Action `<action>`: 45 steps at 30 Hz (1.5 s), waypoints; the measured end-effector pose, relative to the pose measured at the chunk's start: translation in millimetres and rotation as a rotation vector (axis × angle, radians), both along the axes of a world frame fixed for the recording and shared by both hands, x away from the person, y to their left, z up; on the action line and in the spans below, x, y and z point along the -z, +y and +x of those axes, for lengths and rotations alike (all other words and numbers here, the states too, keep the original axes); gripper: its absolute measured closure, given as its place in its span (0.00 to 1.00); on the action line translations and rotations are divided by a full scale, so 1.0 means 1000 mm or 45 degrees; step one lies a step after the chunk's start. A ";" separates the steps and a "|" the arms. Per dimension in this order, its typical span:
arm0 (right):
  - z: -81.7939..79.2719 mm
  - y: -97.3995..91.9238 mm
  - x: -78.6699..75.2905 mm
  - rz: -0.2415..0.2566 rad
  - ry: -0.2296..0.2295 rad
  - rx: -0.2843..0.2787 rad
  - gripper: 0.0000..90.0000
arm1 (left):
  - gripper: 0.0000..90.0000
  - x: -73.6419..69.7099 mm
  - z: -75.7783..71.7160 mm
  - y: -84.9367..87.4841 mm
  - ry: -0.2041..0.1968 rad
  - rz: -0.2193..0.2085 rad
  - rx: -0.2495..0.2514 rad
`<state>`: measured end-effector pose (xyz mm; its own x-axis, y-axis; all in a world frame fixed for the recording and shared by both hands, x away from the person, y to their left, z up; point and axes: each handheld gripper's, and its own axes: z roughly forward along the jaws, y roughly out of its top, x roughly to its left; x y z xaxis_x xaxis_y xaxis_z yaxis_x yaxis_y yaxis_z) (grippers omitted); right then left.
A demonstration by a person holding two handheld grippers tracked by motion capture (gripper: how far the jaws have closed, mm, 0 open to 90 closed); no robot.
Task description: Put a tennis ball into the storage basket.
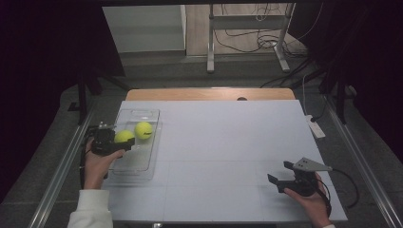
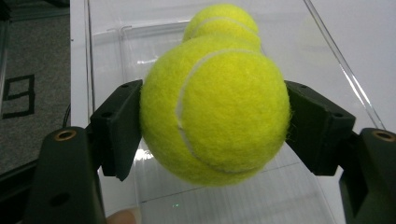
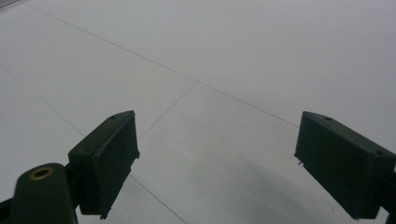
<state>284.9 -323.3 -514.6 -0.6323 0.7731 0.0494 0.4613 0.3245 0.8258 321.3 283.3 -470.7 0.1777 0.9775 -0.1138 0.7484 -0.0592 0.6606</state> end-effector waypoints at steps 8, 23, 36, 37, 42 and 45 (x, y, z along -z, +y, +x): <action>0.000 0.000 0.000 0.000 -0.001 -0.002 0.15 | 0.30 0.001 0.000 0.000 0.010 0.006 0.002; 0.001 0.000 0.000 0.012 0.000 -0.007 0.15 | 0.19 -0.014 -0.008 0.001 -0.126 -0.088 -0.006; 0.003 0.001 -0.001 0.031 -0.004 -0.020 0.15 | 0.20 -0.021 -0.017 0.001 -0.227 -0.222 0.065; 0.003 0.001 -0.001 0.031 -0.004 -0.020 0.15 | 0.20 -0.021 -0.018 0.001 -0.229 -0.237 0.073; 0.003 0.002 -0.002 0.039 -0.006 -0.025 0.15 | 0.20 -0.020 -0.023 -0.003 -0.253 -0.276 0.112; 0.004 0.001 -0.002 0.040 -0.007 -0.026 0.15 | 0.20 -0.019 -0.026 -0.008 -0.266 -0.272 0.145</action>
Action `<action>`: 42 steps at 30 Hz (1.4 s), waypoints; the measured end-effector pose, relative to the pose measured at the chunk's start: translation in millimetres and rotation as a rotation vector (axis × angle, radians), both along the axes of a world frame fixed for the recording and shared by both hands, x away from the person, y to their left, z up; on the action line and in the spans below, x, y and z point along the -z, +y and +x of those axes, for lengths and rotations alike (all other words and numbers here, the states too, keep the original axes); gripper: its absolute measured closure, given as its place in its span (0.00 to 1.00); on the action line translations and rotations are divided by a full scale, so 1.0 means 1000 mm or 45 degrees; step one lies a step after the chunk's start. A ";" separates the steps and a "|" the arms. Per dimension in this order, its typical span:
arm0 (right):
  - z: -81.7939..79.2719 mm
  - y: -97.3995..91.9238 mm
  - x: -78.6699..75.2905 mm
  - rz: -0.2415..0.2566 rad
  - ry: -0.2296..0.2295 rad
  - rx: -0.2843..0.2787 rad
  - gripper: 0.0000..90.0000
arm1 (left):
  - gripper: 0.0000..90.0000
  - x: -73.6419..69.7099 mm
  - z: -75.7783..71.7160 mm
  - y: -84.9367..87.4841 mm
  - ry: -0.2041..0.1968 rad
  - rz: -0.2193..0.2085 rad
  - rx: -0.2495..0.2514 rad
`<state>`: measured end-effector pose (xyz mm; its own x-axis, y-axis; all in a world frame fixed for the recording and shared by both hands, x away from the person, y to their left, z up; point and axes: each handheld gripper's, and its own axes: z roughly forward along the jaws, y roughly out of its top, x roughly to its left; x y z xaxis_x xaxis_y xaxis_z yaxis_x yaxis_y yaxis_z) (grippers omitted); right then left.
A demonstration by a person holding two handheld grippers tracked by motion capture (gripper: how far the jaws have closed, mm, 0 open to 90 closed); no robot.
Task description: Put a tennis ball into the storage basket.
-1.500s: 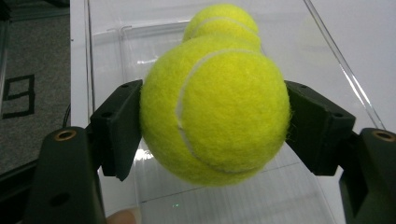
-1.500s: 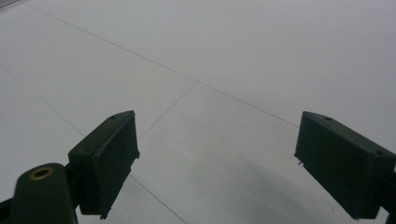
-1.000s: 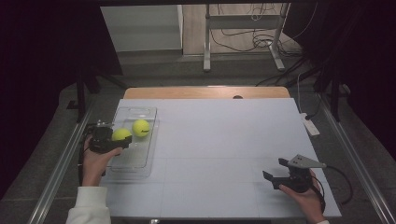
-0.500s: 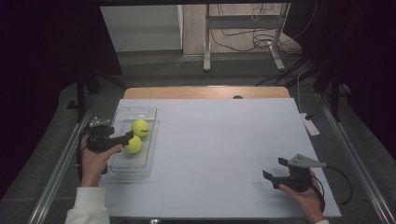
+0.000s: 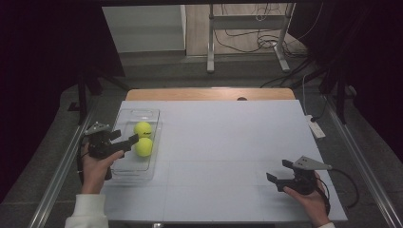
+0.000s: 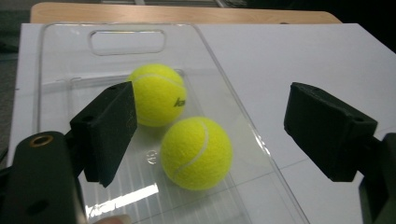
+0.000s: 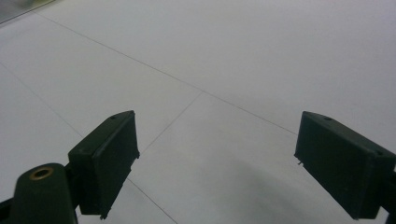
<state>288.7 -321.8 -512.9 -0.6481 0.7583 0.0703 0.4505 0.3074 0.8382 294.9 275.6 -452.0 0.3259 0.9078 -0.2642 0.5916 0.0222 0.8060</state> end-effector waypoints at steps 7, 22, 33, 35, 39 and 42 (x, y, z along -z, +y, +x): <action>-0.001 -0.001 -0.001 0.012 -0.001 0.004 0.15 | 0.20 0.004 -0.011 -0.013 -0.032 0.023 0.074; -0.006 -0.009 -0.006 0.041 -0.022 0.039 0.15 | 0.20 0.031 -0.040 -0.029 -0.096 0.055 0.168; -0.008 -0.015 -0.008 0.040 -0.029 0.055 0.15 | 0.20 0.037 -0.053 -0.041 -0.131 0.056 0.221; -0.008 -0.014 -0.007 0.037 -0.028 0.052 0.15 | 0.20 0.038 -0.053 -0.042 -0.129 0.055 0.227; -0.008 -0.014 -0.007 0.036 -0.028 0.050 0.15 | 0.19 0.039 -0.052 -0.043 -0.126 0.055 0.231; -0.007 -0.014 -0.007 0.046 -0.027 0.049 0.15 | 0.19 0.039 -0.051 -0.043 -0.125 0.056 0.224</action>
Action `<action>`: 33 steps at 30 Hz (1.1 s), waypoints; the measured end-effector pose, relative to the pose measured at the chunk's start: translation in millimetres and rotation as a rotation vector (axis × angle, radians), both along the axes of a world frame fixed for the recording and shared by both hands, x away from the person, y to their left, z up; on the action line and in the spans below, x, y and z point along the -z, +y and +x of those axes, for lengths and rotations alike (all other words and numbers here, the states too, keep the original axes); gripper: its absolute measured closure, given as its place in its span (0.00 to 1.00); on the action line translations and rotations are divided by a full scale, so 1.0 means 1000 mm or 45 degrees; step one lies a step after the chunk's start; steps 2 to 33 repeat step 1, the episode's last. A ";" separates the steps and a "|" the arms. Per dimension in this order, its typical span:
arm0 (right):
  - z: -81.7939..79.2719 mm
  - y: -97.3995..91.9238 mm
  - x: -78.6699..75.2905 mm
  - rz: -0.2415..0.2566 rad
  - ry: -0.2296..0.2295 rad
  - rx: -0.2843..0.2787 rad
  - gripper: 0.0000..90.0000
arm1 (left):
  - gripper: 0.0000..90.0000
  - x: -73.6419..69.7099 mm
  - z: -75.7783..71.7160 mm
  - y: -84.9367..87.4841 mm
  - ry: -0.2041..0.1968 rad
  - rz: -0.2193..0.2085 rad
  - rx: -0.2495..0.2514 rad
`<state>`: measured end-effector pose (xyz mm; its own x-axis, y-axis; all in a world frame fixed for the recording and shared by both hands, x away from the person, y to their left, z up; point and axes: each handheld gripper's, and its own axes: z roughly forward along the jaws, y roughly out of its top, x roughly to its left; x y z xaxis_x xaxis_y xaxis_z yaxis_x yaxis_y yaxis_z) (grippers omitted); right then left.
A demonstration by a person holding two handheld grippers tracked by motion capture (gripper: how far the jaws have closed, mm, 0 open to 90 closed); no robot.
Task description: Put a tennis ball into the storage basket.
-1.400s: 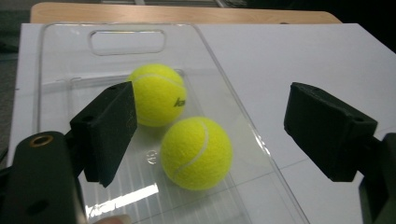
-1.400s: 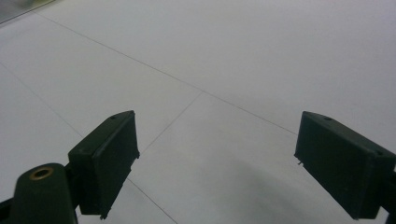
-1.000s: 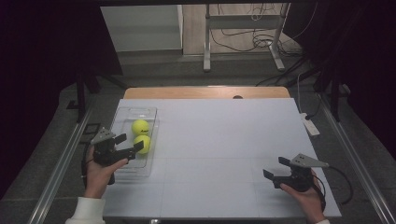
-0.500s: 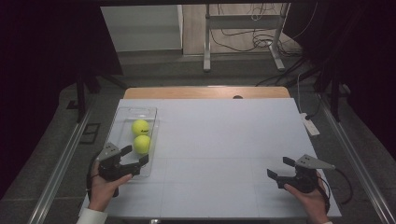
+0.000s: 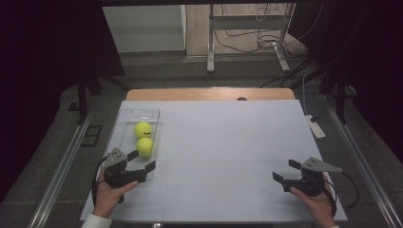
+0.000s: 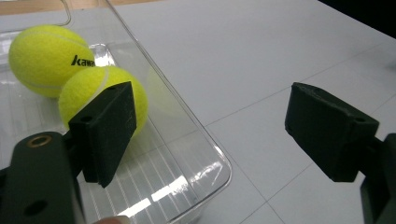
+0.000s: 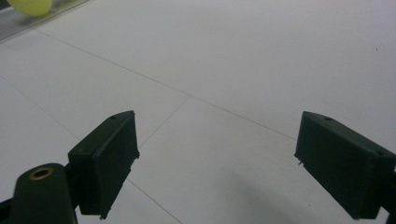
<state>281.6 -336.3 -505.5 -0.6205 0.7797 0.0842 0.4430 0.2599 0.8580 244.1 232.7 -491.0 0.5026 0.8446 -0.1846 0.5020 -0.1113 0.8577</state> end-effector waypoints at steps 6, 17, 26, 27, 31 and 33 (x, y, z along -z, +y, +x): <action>0.000 0.000 0.000 0.001 0.000 -0.002 0.15 | 0.19 0.000 0.000 0.000 0.001 -0.001 -0.003; 0.000 0.000 0.000 0.001 0.000 -0.002 0.15 | 0.19 0.000 0.000 0.000 0.001 -0.001 -0.003; 0.000 0.000 0.000 0.001 0.000 -0.002 0.15 | 0.19 0.000 0.000 0.000 0.001 -0.001 -0.003; 0.000 0.000 0.000 0.001 0.000 -0.002 0.15 | 0.19 0.000 0.000 0.000 0.001 -0.001 -0.003; 0.000 0.000 0.000 0.001 0.000 -0.002 0.15 | 0.19 0.000 0.000 0.000 0.001 -0.001 -0.003; 0.000 0.000 0.000 0.001 0.000 -0.002 0.15 | 0.19 0.000 0.000 0.000 0.001 -0.001 -0.003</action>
